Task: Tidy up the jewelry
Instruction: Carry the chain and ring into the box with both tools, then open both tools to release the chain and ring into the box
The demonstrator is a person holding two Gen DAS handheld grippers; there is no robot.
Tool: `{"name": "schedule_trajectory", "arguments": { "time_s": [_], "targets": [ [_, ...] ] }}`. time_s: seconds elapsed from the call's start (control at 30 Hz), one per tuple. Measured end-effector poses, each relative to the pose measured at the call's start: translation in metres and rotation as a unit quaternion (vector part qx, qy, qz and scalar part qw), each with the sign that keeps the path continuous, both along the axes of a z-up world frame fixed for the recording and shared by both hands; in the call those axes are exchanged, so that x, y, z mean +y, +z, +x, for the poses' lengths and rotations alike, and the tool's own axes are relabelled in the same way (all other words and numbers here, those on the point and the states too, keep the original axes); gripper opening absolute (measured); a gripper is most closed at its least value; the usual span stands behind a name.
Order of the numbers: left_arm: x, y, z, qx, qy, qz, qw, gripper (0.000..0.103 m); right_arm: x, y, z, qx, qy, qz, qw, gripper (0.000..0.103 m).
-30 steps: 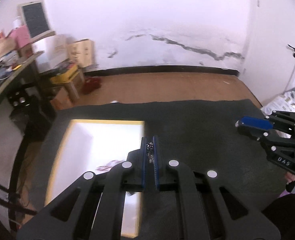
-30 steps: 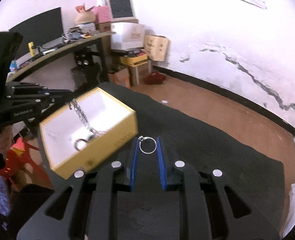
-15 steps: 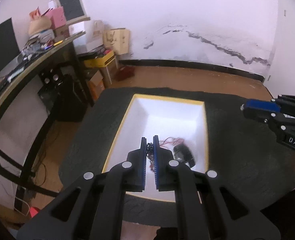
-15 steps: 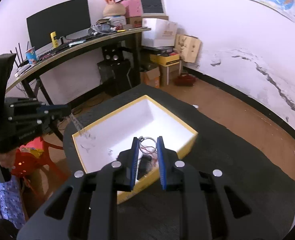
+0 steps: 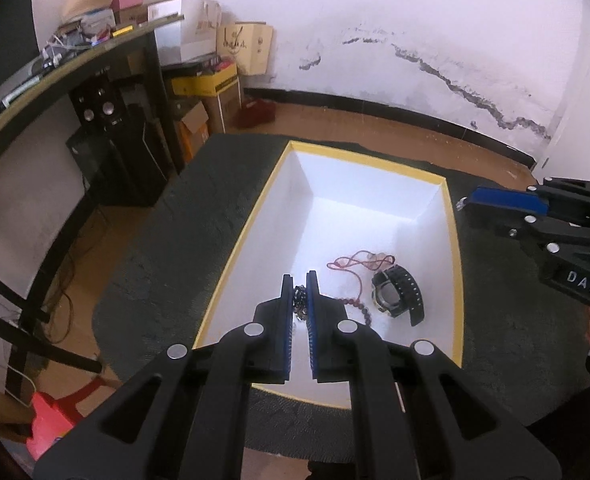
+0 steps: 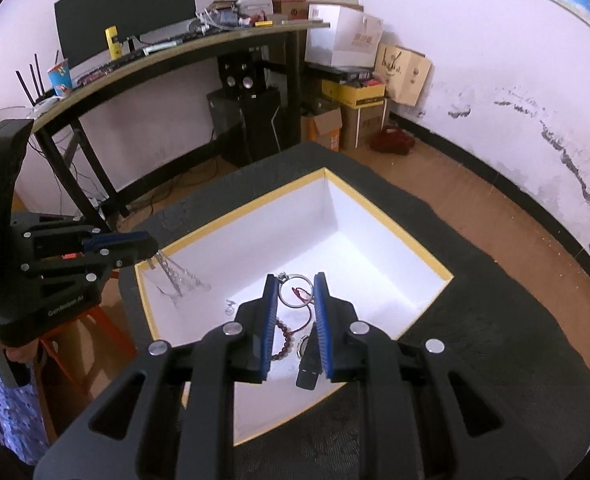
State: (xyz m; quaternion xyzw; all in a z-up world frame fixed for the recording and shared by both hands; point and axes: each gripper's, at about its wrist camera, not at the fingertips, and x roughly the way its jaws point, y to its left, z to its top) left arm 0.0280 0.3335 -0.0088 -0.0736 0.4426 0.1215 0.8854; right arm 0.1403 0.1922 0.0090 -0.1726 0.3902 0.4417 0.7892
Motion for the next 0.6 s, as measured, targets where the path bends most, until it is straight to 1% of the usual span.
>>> {"name": "schedule_trajectory", "arguments": {
  "time_s": [0.17, 0.27, 0.43, 0.6],
  "targets": [
    [0.006, -0.033, 0.015, 0.017, -0.002, -0.016, 0.9997, 0.006, 0.013, -0.031, 0.016, 0.016, -0.002, -0.017, 1.000, 0.019],
    [0.008, -0.052, 0.023, 0.027, 0.000, -0.012, 0.9996, 0.006, 0.022, -0.050, 0.026, 0.022, -0.004, -0.031, 0.999, 0.019],
    [0.014, -0.083, 0.032, 0.049, 0.006, -0.018, 0.9986, 0.006, 0.035, -0.085, 0.052, 0.027, -0.011, -0.065, 0.997, 0.019],
    [0.018, -0.103, 0.038, 0.065, 0.008, -0.021, 0.9977, 0.006, 0.048, -0.107, 0.074, 0.024, -0.012, -0.095, 0.995, 0.019]
  ]
}}
